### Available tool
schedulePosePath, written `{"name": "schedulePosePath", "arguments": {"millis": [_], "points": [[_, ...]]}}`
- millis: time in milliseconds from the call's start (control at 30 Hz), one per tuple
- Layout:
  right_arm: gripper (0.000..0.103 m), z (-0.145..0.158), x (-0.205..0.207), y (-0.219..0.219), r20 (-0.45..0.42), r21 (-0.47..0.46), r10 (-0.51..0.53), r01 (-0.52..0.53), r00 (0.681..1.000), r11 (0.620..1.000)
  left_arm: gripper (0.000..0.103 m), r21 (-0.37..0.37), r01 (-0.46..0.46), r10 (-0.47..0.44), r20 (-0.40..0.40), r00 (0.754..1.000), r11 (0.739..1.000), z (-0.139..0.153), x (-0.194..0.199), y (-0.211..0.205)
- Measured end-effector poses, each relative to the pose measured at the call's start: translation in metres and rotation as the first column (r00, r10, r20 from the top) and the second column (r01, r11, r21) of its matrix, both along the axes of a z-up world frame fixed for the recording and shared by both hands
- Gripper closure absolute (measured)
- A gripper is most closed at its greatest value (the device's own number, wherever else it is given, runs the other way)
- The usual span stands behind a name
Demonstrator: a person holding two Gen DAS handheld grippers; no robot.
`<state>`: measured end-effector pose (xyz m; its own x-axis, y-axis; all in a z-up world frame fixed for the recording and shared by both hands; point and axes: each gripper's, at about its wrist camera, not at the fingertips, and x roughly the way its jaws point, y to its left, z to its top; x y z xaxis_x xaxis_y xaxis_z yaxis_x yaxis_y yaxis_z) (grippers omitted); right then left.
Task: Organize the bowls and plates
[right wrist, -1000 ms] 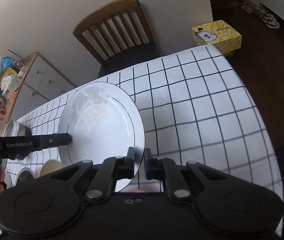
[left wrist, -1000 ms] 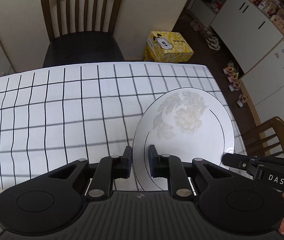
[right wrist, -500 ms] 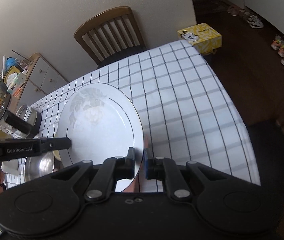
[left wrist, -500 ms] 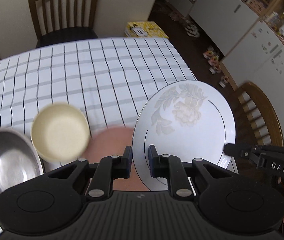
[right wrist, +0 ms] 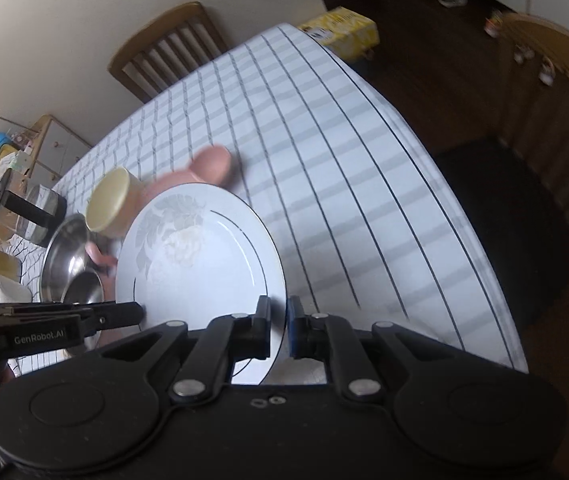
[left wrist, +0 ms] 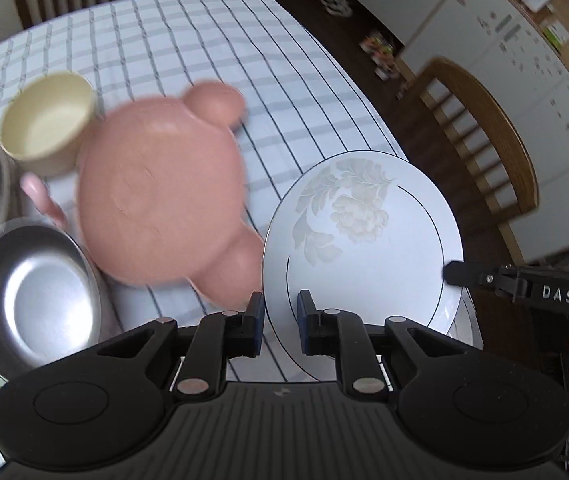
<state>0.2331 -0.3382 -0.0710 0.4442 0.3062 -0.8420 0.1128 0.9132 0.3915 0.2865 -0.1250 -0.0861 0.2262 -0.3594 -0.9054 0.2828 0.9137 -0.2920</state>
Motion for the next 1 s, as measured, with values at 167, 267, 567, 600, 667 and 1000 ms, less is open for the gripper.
{"name": "schedulePosePath", "arguments": {"millis": [167,267,567,600,667,1000], "points": [[0.094,-0.013,-0.041,-0.021,-0.026,0.008,-0.063,0.063,0.998,0.998,0.087,-0.009,0.057,-0.057,-0.016,0.998,0.998,-0.012,-0.027,-0.022],[0.094,-0.020,-0.062,-0.034,-0.040,0.009,-0.102,0.102,0.994,0.995,0.087,-0.010,0.092,-0.092,-0.028,0.995,0.996,-0.020,-0.041,-0.035],[0.094,-0.053,-0.104,-0.062,-0.091,0.013,-0.182,0.184,0.979,0.983,0.087,0.016,0.164,-0.162,-0.062,0.985,0.986,-0.056,-0.060,-0.065],[0.094,-0.057,-0.106,-0.063,-0.097,0.011,-0.185,0.187,0.978,0.982,0.087,0.025,0.172,-0.171,-0.058,0.984,0.985,-0.059,-0.062,-0.067],[0.094,-0.064,-0.108,-0.064,-0.108,0.009,-0.189,0.191,0.976,0.982,0.087,0.035,0.181,-0.178,-0.063,0.982,0.983,-0.064,-0.064,-0.070],[0.094,-0.076,-0.108,-0.064,-0.138,-0.011,-0.183,0.183,0.973,0.983,0.087,0.063,0.192,-0.188,-0.073,0.980,0.979,-0.076,-0.062,-0.077]]}}
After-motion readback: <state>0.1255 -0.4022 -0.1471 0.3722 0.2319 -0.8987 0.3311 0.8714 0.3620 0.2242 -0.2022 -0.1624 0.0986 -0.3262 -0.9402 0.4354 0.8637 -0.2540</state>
